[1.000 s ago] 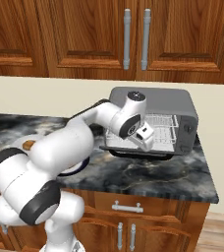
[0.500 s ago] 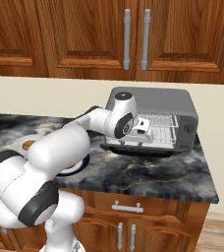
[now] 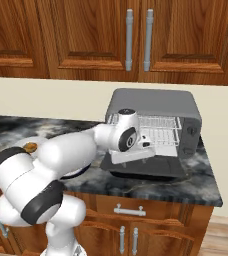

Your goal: Open the toaster oven door. Place the bread on the bottom rack in the toaster oven and place the chicken drumstick on the top rack.

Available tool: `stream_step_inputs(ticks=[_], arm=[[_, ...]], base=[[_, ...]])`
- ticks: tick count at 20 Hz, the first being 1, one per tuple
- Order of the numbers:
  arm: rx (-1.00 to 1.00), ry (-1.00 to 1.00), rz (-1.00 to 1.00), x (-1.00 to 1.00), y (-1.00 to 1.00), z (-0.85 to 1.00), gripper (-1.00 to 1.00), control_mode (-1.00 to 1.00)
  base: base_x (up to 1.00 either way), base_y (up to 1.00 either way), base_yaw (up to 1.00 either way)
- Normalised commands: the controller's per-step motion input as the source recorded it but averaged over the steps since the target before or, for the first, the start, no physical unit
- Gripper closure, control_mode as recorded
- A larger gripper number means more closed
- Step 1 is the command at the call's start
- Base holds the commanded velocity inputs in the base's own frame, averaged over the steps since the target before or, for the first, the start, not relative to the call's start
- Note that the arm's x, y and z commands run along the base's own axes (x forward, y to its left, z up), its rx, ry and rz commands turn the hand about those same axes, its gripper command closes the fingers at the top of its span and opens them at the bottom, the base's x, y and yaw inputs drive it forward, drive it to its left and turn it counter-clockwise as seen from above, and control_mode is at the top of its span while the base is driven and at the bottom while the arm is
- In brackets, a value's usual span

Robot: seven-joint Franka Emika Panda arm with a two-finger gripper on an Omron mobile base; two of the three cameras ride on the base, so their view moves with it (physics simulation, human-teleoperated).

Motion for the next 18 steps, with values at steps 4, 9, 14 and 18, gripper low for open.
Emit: stream_step_inputs(ticks=[4,9,14,18], arm=[[0.00,0.35,0.31,-0.05,0.00,-0.67,-1.00,-1.00],[0.00,0.11,0.23,0.01,-0.14,-0.49,-1.00,-1.00],[0.08,0.07,0.12,0.00,-0.18,-0.16,-1.00,-1.00],[0.21,0.00,-0.02,0.03,-0.16,0.28,-1.00,-1.00]], base=[[0.00,0.00,0.00],[0.00,0.00,0.00],[0.00,0.00,0.00],[0.00,0.00,0.00]])
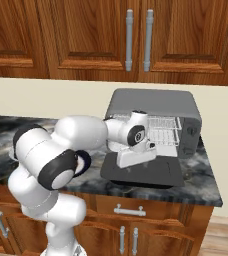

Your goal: Open the toaster oven door. Place the bread on the bottom rack in the toaster oven and place the chicken drumstick on the top rack.

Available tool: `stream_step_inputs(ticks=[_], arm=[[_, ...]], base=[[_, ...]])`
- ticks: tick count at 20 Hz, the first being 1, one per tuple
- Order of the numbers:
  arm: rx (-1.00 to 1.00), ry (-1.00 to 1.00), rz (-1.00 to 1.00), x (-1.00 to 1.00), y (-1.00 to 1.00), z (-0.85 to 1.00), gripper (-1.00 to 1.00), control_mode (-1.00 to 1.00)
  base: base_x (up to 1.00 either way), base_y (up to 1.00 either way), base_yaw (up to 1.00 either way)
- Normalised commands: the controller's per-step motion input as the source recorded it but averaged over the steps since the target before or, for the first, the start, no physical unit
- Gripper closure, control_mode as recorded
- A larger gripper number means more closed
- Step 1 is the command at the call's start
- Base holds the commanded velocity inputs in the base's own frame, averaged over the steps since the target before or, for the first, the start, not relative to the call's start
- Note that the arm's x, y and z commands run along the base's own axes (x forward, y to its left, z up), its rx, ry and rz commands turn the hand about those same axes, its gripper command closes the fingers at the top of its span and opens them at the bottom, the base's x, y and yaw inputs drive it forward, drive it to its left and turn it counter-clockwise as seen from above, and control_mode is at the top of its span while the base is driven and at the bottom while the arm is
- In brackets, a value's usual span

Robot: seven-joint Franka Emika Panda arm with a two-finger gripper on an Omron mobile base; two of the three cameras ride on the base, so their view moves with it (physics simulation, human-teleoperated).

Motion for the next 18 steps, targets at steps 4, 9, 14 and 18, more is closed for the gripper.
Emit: stream_step_inputs(ticks=[4,9,14,18], arm=[[0.21,0.00,-0.04,0.22,-0.16,0.28,-1.00,-1.00],[0.22,0.00,-0.11,0.36,-0.16,0.23,-1.00,-1.00],[0.31,0.00,-0.24,0.36,-0.05,0.19,-1.00,-1.00],[0.30,0.00,-0.30,0.31,-0.04,0.13,-1.00,-1.00]], base=[[0.00,0.00,0.00],[0.00,0.00,0.00],[0.00,0.00,0.00],[0.00,0.00,0.00]])
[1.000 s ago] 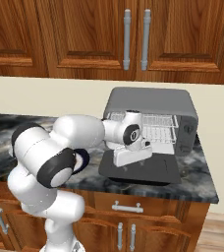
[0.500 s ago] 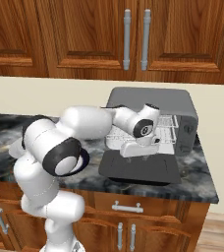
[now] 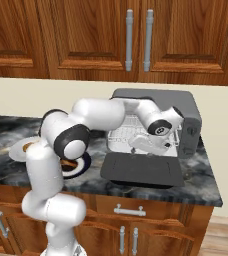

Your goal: Open the toaster oven door. Place the bread on the bottom rack in the toaster oven and place the chicken drumstick on the top rack.

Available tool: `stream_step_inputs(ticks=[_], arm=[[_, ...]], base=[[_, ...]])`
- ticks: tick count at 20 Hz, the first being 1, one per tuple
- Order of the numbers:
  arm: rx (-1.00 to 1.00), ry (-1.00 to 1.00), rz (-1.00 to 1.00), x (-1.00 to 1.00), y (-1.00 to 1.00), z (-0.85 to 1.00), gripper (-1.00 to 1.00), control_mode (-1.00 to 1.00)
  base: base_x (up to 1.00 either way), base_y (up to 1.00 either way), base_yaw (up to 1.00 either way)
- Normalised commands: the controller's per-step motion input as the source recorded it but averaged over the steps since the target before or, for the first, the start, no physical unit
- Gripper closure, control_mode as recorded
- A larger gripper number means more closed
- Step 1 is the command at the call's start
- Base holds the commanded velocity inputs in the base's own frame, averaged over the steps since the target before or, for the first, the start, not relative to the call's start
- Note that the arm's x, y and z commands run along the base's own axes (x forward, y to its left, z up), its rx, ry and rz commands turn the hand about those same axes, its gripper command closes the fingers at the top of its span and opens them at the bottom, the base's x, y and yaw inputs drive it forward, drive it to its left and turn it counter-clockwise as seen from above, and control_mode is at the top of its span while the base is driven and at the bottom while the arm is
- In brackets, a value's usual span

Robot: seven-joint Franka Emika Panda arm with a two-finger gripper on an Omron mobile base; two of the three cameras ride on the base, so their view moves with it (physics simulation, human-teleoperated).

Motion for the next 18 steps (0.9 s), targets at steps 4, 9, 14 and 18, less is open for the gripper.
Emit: stream_step_inputs(ticks=[4,9,14,18], arm=[[0.15,0.00,-0.36,0.29,-0.05,0.05,-1.00,-1.00],[0.04,-0.01,-0.27,0.31,-0.04,0.00,-1.00,-1.00],[0.00,-0.08,-0.06,0.23,-0.03,0.00,-1.00,-1.00],[-0.05,-0.05,-0.11,0.27,0.00,-0.11,-1.00,-1.00]], base=[[0.00,0.00,0.00],[0.00,0.00,0.00],[0.00,0.00,0.00],[0.00,0.00,0.00]])
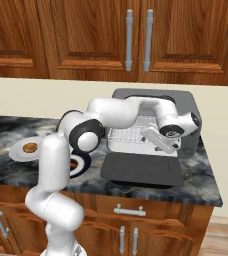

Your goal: Open the toaster oven door. Place the bread on the bottom rack in the toaster oven and place the chicken drumstick on the top rack.

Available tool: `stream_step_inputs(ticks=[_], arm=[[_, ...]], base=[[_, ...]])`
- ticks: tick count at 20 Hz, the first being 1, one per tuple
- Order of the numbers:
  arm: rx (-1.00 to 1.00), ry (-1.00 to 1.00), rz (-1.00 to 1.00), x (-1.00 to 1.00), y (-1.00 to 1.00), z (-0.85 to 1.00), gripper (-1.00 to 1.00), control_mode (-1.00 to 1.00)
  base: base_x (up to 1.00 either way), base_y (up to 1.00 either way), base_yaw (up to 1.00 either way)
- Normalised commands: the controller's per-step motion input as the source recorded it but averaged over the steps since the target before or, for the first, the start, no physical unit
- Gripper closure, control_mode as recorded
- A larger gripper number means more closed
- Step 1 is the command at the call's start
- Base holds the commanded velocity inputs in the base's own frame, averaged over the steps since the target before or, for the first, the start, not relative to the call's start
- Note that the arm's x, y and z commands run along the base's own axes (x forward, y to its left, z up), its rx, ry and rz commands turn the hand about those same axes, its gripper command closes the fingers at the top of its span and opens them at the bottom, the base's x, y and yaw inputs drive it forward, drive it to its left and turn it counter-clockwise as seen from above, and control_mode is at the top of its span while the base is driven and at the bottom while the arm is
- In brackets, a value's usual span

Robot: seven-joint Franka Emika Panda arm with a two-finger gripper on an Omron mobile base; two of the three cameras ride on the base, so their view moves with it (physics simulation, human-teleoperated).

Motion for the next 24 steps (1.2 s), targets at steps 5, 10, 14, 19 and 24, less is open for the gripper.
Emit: stream_step_inputs(ticks=[5,10,14,19,24], arm=[[-0.11,-0.15,-0.13,0.19,0.13,-0.19,-1.00,-1.00],[-0.12,-0.14,-0.13,0.21,0.20,-0.18,-1.00,-1.00],[-0.05,-0.02,-0.12,0.24,0.14,-0.06,-1.00,-1.00],[-0.03,0.00,-0.13,0.22,0.01,-0.04,-1.00,-1.00],[0.00,-0.04,-0.06,0.09,0.00,-0.10,-1.00,-1.00]], base=[[0.00,0.00,0.00],[0.00,0.00,0.00],[0.00,0.00,0.00],[0.00,0.00,0.00],[0.00,0.00,0.00]])
